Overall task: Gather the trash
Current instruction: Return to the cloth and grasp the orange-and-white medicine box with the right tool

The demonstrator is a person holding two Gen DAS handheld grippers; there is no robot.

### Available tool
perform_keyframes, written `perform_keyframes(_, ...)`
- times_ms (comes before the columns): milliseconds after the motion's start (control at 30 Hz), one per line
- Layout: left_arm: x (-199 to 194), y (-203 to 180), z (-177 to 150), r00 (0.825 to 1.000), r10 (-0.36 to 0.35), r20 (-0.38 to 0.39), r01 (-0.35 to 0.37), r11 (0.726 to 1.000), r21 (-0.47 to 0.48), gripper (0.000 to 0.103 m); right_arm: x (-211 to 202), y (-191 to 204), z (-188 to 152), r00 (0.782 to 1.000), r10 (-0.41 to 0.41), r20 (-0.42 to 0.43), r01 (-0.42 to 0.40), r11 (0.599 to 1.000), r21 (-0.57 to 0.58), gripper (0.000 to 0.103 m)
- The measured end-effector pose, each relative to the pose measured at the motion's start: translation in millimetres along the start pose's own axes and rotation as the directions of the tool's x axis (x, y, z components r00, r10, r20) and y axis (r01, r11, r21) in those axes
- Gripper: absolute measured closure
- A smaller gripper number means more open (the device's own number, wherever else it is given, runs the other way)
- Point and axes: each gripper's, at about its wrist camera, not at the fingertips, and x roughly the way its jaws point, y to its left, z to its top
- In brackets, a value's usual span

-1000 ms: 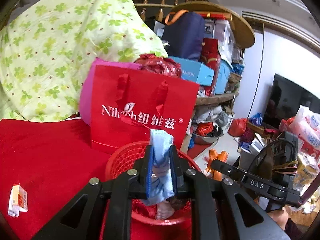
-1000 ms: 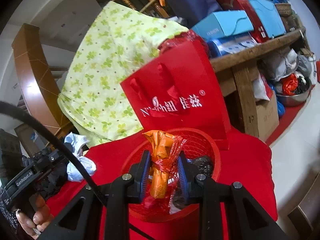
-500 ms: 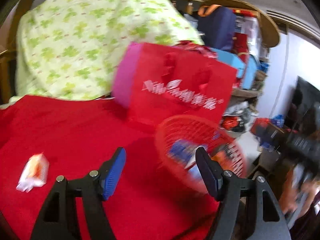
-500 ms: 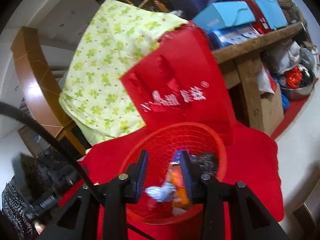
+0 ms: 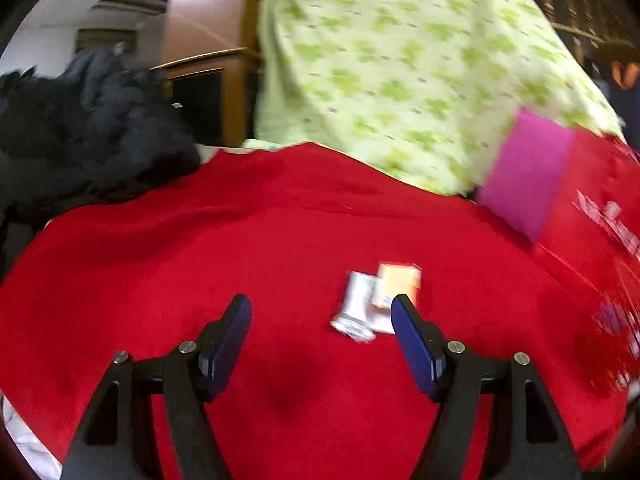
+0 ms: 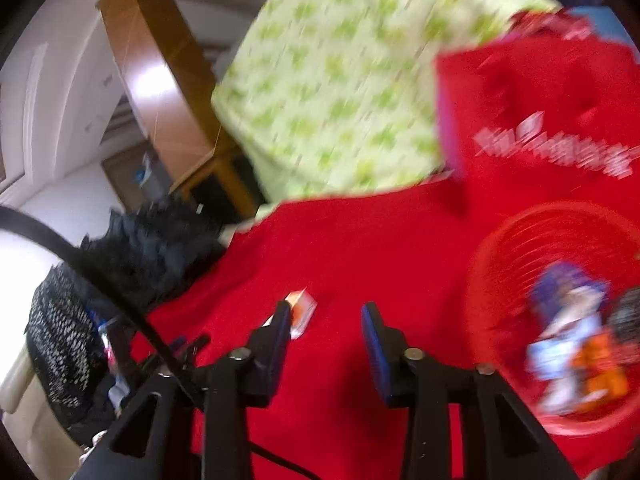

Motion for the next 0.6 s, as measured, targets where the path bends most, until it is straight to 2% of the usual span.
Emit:
perform_keyframes(133, 20, 19, -7, 0.998, 0.055, 0.009, -0.055, 0.998, -0.021, 0.030, 79, 37, 2, 0.992, 0.000, -0.126, -0.006, 0.999, -0.043, 0.041)
perform_keyframes(233, 33, 27, -15, 0.995, 0.080, -0.054, -0.081, 0.997, -0.016, 0.030, 133, 56, 1, 0.980, -0.036, -0.197, 0.024, 0.998, -0.062, 0.041)
perform_keyframes(300, 33, 32, -14, 0.997, 0.059, -0.054, -0.060, 0.998, -0.022, 0.030, 171, 66, -1, 0.969, -0.062, -0.237, 0.046, 0.996, -0.073, 0.041)
perform_keyframes(400, 33, 33, -15, 0.996, 0.075, -0.054, -0.074, 0.997, 0.014, 0.030, 223, 75, -5, 0.953, -0.097, -0.288, 0.079, 0.994, -0.075, 0.041)
perform_keyframes(500, 40, 39, -17, 0.994, 0.046, -0.099, -0.048, 0.999, -0.017, 0.030, 272, 83, -11, 0.930, -0.148, -0.336, 0.124, 0.988, -0.092, 0.041)
perform_keyframes(600, 52, 47, -19, 0.989, 0.019, -0.149, -0.027, 0.998, -0.056, 0.030, 315, 85, -14, 0.903, -0.241, -0.355, 0.219, 0.970, -0.103, 0.041)
